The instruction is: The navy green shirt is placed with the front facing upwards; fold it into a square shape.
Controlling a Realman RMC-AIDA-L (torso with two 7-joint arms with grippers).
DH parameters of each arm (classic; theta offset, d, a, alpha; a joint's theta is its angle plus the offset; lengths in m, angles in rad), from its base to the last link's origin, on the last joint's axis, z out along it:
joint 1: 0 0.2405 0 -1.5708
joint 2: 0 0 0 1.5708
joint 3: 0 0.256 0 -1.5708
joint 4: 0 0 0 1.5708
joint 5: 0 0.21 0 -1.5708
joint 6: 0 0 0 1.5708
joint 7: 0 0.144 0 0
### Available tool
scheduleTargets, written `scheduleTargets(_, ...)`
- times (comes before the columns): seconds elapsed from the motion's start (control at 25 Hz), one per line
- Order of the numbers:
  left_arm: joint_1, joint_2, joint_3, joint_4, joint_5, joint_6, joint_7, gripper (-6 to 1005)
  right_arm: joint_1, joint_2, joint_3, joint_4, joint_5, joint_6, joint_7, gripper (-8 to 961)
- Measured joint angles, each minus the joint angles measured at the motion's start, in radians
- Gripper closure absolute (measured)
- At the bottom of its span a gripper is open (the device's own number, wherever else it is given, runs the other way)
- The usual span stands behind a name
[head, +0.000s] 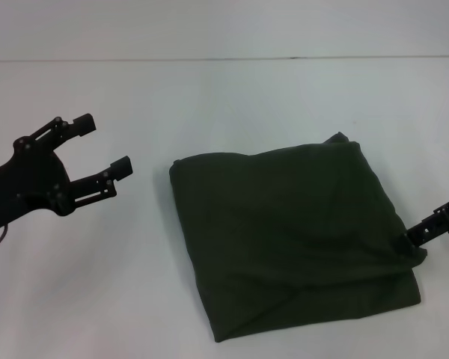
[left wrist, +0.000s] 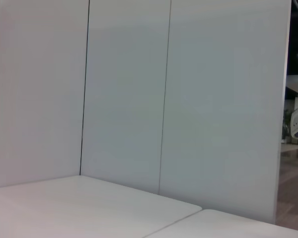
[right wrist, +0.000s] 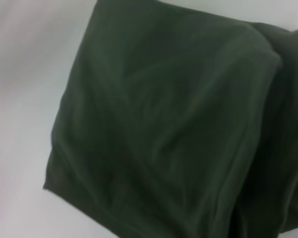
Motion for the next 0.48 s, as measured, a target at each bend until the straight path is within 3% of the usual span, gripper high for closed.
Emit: scheduleTargets(0.48, -0.005, 0.003, -0.01, 0.024, 0.015, 0.0, 0.009, 65, -0.016, 0.0, -0.002, 0.199, 0.038, 0.147, -0.002, 28)
